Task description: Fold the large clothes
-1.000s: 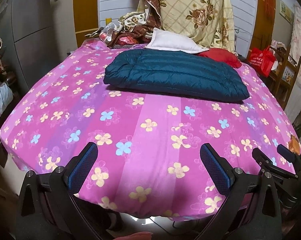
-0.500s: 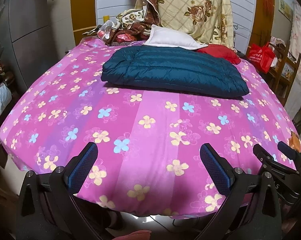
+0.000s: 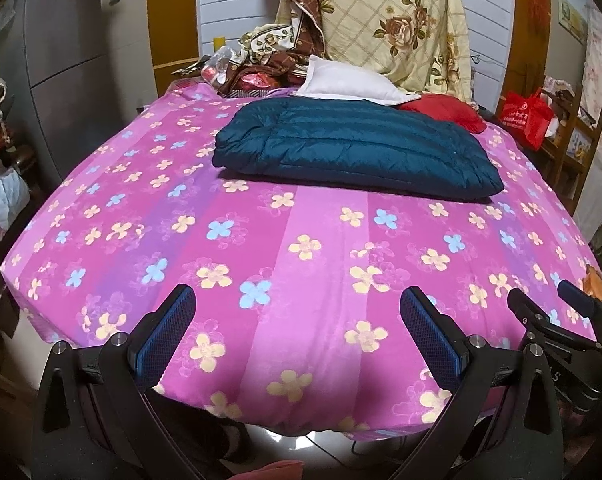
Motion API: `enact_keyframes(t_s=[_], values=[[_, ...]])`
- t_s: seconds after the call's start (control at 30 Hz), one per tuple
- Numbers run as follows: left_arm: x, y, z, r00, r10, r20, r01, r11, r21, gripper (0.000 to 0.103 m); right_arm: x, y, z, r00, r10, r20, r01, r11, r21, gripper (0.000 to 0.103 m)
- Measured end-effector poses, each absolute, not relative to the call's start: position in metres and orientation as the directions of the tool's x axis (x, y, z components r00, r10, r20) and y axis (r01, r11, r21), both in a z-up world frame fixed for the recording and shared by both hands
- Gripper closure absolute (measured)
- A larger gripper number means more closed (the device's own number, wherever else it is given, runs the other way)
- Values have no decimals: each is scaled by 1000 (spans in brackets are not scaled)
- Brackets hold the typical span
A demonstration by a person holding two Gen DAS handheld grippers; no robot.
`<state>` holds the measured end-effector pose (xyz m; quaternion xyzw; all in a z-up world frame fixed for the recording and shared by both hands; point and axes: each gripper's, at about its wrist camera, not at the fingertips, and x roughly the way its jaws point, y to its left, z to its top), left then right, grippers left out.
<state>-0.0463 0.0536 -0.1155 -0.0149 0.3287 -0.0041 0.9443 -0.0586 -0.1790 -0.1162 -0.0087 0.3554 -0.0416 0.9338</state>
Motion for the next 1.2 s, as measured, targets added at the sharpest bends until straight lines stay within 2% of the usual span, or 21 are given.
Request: enact_keyframes(t_s=[0.4,1.2], values=[[-46,40,-123,766,-50,-641,45,999,-23,1,-57,-182,-121,734,-87,-674,79,996,-43,24],[-39,40,-133,738,-46,-673,34,999,-31,1,-54,-180,-130,715,-83,-694,73,996,-44,24]])
